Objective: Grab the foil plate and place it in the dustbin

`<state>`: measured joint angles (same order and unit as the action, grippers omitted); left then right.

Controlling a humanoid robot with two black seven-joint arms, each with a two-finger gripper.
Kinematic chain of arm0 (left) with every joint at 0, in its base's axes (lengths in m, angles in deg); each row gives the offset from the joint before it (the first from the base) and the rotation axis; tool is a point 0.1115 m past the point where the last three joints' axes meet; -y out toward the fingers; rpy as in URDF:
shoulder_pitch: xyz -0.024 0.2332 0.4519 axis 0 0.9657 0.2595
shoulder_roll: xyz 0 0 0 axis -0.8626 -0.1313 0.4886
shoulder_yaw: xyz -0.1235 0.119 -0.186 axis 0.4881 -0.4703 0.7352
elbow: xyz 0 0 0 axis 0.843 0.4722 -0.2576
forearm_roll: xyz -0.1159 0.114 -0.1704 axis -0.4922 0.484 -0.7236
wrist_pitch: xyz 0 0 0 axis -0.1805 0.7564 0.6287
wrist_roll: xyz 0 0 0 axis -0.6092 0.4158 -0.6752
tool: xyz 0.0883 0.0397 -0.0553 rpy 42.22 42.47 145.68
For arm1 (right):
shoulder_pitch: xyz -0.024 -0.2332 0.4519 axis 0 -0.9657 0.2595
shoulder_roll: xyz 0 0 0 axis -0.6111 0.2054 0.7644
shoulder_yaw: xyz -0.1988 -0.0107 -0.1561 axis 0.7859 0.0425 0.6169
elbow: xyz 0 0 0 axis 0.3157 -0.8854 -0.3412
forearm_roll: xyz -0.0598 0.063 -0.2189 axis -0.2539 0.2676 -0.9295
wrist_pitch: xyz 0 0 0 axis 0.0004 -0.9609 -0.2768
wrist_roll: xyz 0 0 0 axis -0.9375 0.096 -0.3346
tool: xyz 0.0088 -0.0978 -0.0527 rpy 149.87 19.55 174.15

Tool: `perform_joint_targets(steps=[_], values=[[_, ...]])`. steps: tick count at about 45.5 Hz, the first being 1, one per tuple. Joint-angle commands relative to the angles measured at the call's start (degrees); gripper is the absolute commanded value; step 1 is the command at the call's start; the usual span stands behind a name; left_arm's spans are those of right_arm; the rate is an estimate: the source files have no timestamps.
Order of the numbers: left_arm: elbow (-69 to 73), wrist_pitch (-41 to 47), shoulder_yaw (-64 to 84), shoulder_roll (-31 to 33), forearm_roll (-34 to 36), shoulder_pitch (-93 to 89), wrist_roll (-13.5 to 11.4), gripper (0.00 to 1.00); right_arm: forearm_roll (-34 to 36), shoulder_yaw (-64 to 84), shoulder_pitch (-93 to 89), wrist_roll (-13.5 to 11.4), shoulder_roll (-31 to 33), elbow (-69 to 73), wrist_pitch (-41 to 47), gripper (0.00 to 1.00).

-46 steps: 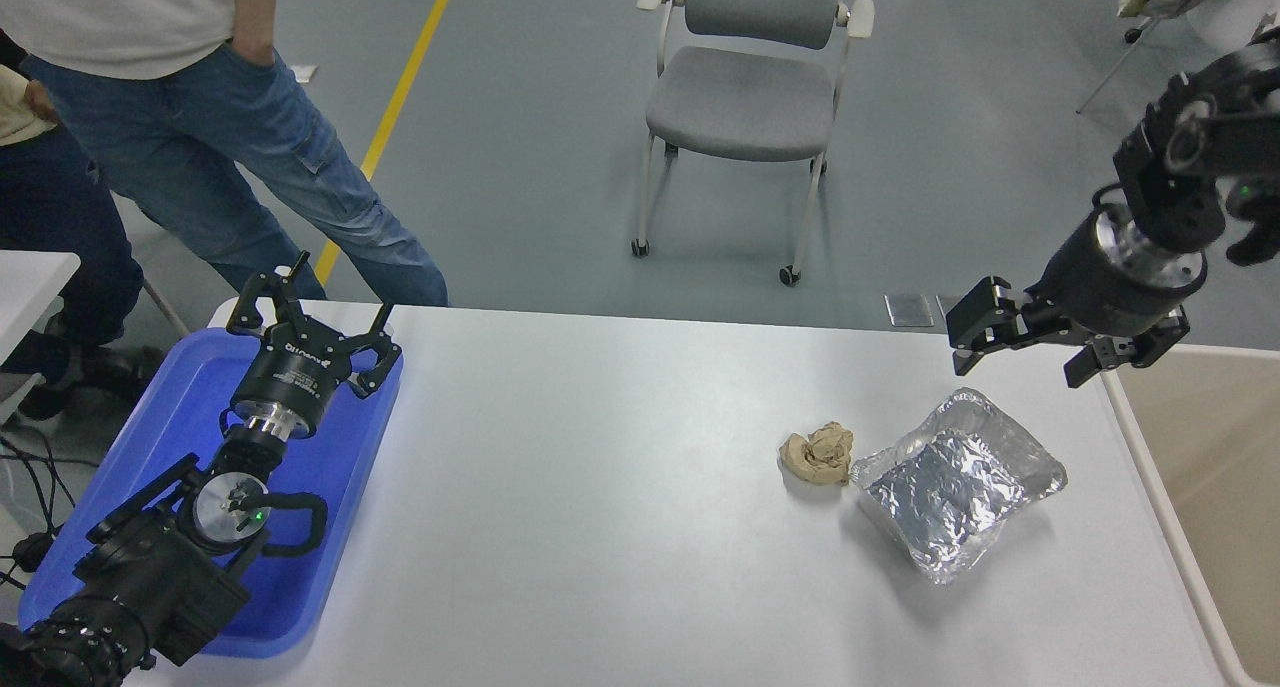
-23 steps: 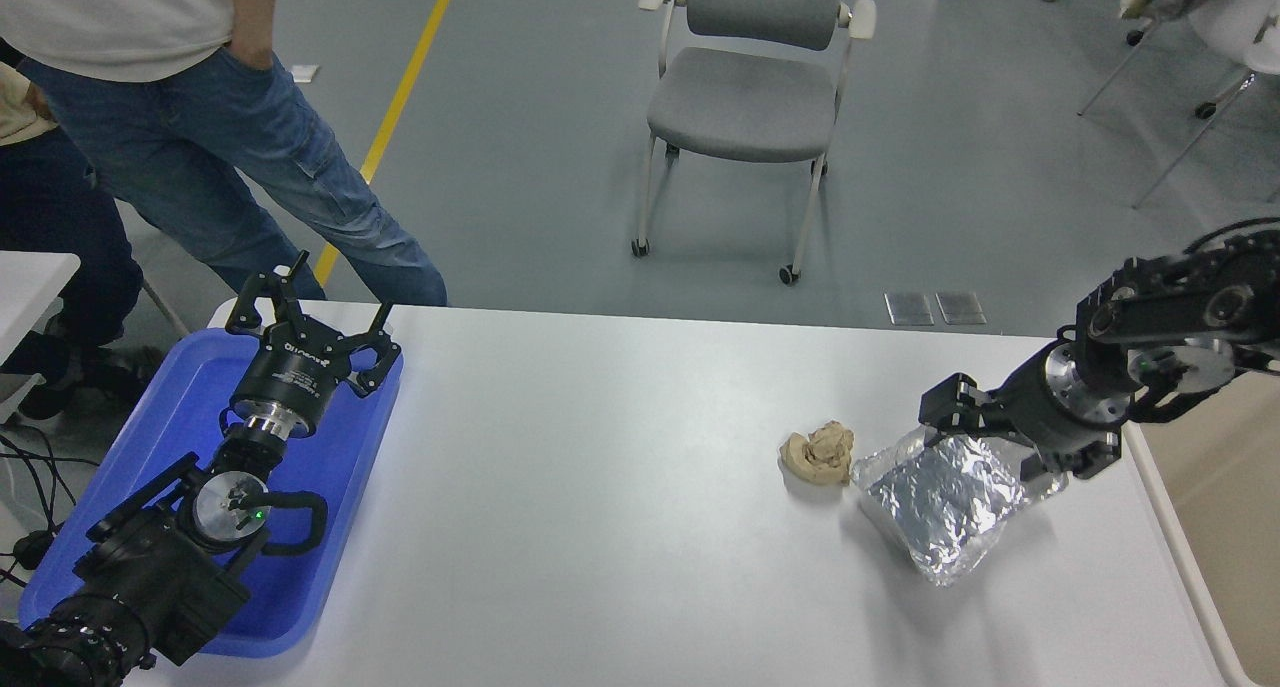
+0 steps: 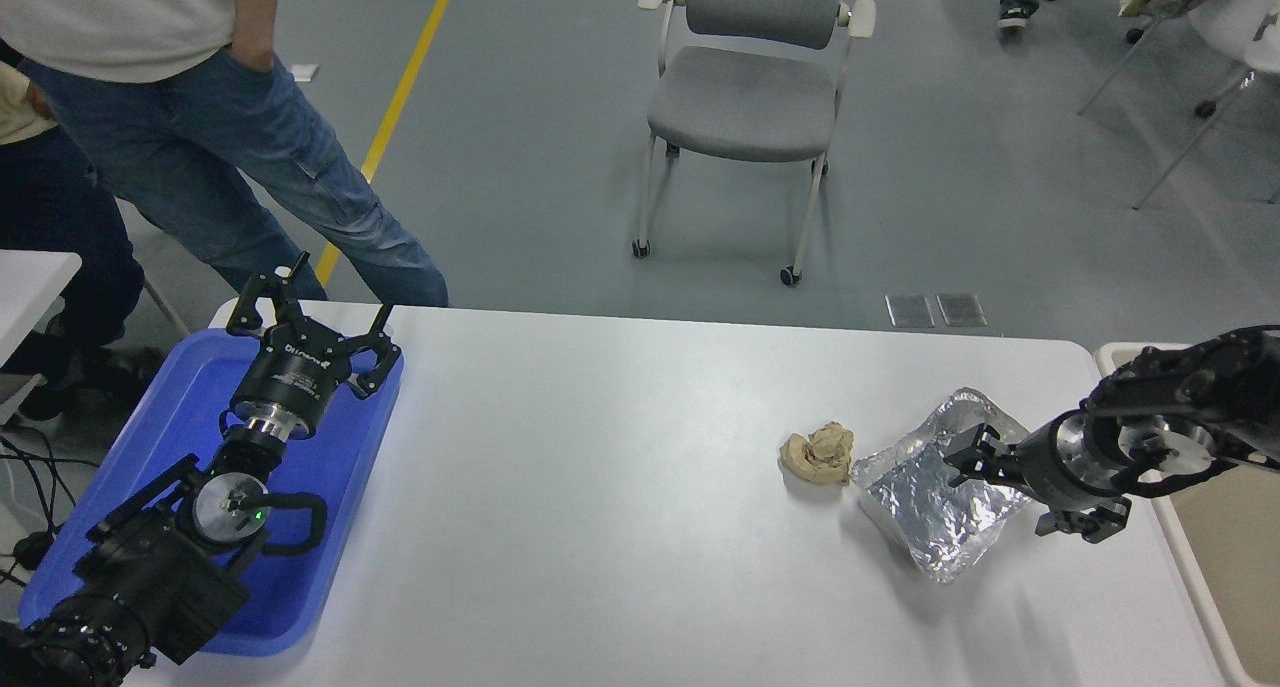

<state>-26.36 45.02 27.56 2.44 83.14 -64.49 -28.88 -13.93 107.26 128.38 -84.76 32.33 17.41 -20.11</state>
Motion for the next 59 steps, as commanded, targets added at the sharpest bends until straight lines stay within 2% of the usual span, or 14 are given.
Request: perform_joint_targets(steps=[1, 19, 22, 37, 41, 44, 48, 59], values=[[0.00, 0.00, 0.06, 0.00, 0.00, 0.00, 0.00, 1.00, 1.14, -1.79, -6.71, -0.01, 0.09, -4.55, -4.85, 0.97], [0.00, 0.00, -0.03, 0.00, 0.00, 0.00, 0.00, 1.00, 2.02, -8.21, -8.73, -0.01, 0.17, -5.43, -6.17, 0.72], [0.00, 0.00, 0.06, 0.00, 0.00, 0.00, 0.00, 1.00, 2.02, -8.74, -8.91, -0.01, 0.09, -5.34, -5.65, 0.60], [0.00, 0.00, -0.03, 0.00, 0.00, 0.00, 0.00, 1.00, 1.76, -8.92, -10.05, -0.01, 0.00, -5.51, -6.09, 0.56], [0.00, 0.00, -0.03, 0.00, 0.00, 0.00, 0.00, 1.00, 1.93, -9.27, -10.31, -0.01, -0.09, -5.43, -6.00, 0.41], [0.00, 0.00, -0.03, 0.00, 0.00, 0.00, 0.00, 1.00, 1.93, -10.14, -10.66, -0.01, -0.09, -5.25, -5.47, 0.19], [0.00, 0.00, 0.06, 0.00, 0.00, 0.00, 0.00, 1.00, 2.11, -11.11, -10.75, -0.01, -0.09, -4.64, -5.03, 0.00], [0.00, 0.00, 0.06, 0.00, 0.00, 0.00, 0.00, 1.00, 2.64, -11.64, -9.61, -0.10, 1.49, -3.23, 2.61, 0.00]])
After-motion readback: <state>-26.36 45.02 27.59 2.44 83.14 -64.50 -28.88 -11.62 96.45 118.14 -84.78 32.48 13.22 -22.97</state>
